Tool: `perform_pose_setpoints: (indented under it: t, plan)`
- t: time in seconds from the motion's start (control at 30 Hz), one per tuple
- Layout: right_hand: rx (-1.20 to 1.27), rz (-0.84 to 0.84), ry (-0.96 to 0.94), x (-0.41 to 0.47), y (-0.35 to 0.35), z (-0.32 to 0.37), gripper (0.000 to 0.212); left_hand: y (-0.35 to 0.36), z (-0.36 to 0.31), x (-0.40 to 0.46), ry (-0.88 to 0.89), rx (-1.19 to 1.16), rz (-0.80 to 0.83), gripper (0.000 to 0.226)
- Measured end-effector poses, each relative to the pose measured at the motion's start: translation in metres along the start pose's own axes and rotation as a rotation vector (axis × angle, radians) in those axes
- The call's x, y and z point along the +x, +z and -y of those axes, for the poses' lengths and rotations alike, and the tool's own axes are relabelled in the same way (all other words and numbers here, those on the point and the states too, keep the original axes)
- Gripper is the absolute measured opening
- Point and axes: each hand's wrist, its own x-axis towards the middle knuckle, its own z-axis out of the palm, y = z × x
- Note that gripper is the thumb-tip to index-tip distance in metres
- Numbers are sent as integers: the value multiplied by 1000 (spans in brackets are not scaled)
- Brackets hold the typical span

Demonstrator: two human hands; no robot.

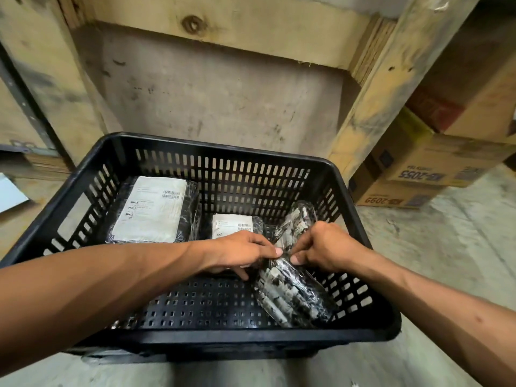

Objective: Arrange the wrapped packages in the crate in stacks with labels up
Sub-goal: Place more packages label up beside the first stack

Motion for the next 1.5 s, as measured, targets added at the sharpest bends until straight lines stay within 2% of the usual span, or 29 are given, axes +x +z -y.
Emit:
perform_pose_setpoints:
  t: [0.13,0.23,0.3,0.43,0.6,0.67,0.8,0.9,0.97,1.07,1.1,1.17,1.27,1.33,1.43,1.5]
  plan:
    - [165,109,69,-5,9,2,20,-2,7,-12,-112,-62,99,31]
    - [192,157,104,-8,19,6,23,7,10,-16,-232,-208,170,45]
    - [265,170,115,-10,21,5,18,16,9,-19,-250,-334,207,41]
    - [374,262,147,-16,14,-5,15,27,7,-24,-166,-442,44,31]
    - [387,336,79,-19,2,-10,27,19,5,-44,-83,-490,-54,28]
    - [354,357,19,-21,-1,-9,39,7,3,-55,-6,-463,-81,27]
    - [329,375,-30,-20,-2,-3,78,-21,4,-76,160,-365,-149,27]
    - [446,327,-28,-16,8,8,94,-36,8,-91,233,-335,-213,31]
    - [604,285,18,-14,16,15,94,-44,11,-98,282,-356,-265,34]
    - [857,277,19,-8,25,27,47,-52,14,-102,358,-415,-350,42]
    - [945,269,-17,-6,27,31,45,-55,16,-102,379,-432,-376,47]
    - [1024,201,-85,-3,28,35,59,-58,19,-99,420,-475,-398,55]
    - [1034,60,-92,-2,30,33,90,-60,22,-96,424,-584,-303,82]
    - [1012,23,-124,0,32,29,96,-59,21,-96,385,-412,-257,98]
    - [941,-31,-178,2,32,23,93,-55,13,-101,280,46,-282,98]
    - [884,-80,-195,3,30,20,92,-52,13,-96,247,115,-320,103]
